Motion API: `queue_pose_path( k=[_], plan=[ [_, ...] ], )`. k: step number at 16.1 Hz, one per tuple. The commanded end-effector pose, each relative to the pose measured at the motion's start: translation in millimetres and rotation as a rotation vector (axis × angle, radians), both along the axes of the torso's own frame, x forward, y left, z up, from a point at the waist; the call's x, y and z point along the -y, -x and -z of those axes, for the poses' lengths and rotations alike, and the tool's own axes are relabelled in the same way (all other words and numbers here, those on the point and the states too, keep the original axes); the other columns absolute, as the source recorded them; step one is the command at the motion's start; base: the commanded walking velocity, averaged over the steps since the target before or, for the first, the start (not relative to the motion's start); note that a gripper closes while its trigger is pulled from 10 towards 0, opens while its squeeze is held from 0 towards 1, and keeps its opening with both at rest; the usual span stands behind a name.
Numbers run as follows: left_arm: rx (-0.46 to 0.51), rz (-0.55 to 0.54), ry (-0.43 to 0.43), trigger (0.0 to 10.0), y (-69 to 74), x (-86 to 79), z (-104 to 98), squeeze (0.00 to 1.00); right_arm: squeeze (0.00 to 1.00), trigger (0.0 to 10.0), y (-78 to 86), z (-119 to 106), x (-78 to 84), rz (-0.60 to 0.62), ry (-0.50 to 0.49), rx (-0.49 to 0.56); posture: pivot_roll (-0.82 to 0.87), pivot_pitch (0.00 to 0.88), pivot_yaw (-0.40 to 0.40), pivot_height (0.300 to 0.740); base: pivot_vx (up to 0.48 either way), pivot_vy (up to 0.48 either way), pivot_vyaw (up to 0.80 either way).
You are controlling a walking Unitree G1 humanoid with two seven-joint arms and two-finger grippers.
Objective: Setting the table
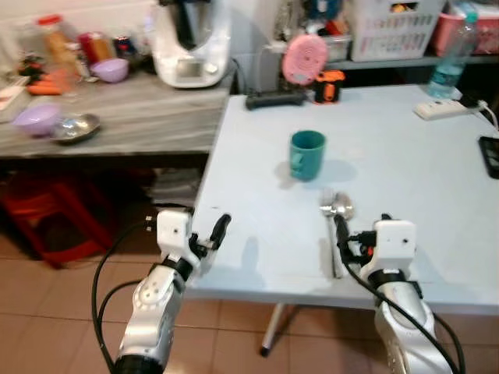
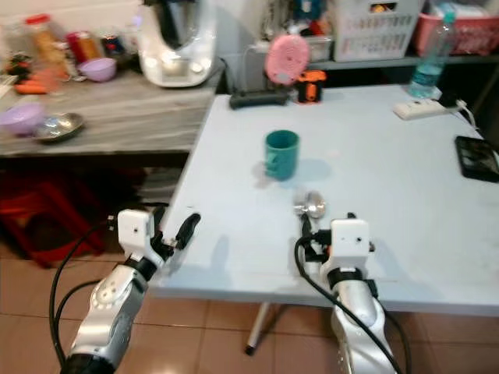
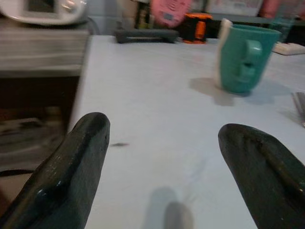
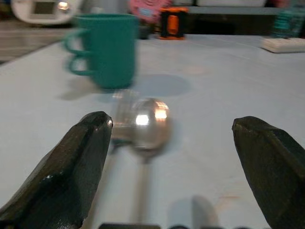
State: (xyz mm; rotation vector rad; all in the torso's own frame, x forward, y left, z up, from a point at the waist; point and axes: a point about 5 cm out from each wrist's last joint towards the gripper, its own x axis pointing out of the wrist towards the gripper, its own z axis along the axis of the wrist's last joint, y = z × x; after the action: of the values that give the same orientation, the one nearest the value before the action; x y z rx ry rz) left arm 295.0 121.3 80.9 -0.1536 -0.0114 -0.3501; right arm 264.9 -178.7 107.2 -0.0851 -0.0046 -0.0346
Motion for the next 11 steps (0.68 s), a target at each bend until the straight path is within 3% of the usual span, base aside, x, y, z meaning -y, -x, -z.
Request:
queue_pose_path(
  k=[1,7,11],
  plan=[
    [-0.021,0.022,-0.001,10.0,2.4,4.5,4.0,0.0,0.0,10.0,1.0,-5.0,3.7,0.012,0.005,0.02,-0.17,0.0,0.087,0.74,0.0,0.0,0.0],
    [-0.032,0.111,-0.072,10.0,23.2,-11.6,15.9,0.0,0.0,10.0,1.3,-5.4,-2.3,-0.013,-0.003,0.006,-0.16,0.0,0.082,0.74,0.0,0.0,0.0],
    [-0.025,0.173,-0.091,10.0,29.8,-22.0,15.5,0.0,0.0,10.0,-2.7,-2.5,-3.2,-0.016,-0.005,-0.034,-0.16,0.0,0.083,0.74,0.0,0.0,0.0]
  ],
)
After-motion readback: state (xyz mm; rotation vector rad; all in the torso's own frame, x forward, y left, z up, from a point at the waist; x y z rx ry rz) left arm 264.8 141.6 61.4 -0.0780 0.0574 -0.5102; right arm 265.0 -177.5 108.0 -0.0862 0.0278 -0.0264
